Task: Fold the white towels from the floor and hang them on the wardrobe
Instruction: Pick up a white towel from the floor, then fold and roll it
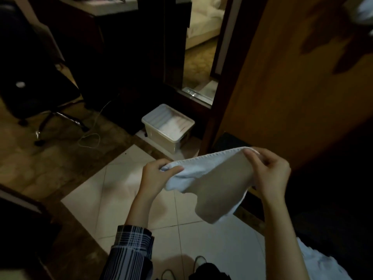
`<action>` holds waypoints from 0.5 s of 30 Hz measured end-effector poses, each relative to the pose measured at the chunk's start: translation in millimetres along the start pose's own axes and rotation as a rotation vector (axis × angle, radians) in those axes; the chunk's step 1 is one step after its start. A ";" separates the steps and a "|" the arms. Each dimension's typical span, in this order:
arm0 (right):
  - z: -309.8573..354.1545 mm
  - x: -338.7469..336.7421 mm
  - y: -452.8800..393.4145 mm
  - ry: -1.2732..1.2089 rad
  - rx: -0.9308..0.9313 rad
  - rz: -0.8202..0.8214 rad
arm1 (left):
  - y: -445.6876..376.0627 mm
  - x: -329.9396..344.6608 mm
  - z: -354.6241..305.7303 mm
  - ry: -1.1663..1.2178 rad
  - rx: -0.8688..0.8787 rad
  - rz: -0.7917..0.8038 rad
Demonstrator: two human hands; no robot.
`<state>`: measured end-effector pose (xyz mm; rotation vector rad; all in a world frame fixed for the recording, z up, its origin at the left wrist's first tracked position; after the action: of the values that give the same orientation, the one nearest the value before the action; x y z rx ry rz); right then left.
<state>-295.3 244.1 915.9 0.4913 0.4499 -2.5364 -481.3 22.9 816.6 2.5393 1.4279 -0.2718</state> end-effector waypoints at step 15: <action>-39.1 -85.2 13.9 0.134 0.126 -0.119 | 28.4 47.6 -60.2 0.436 0.007 -0.189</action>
<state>-209.5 284.4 914.6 0.7041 0.3790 -2.6677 -429.3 64.0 864.6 2.5745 1.8210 0.2684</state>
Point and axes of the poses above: each hand's wrist, its own y-axis away from the middle knuckle, its own x-axis out of the palm, z = x × y, the point moved 10 cm from there along -y, towards the middle knuckle, and after that the axes turned 2 degrees about z, right-handed, at the moved point
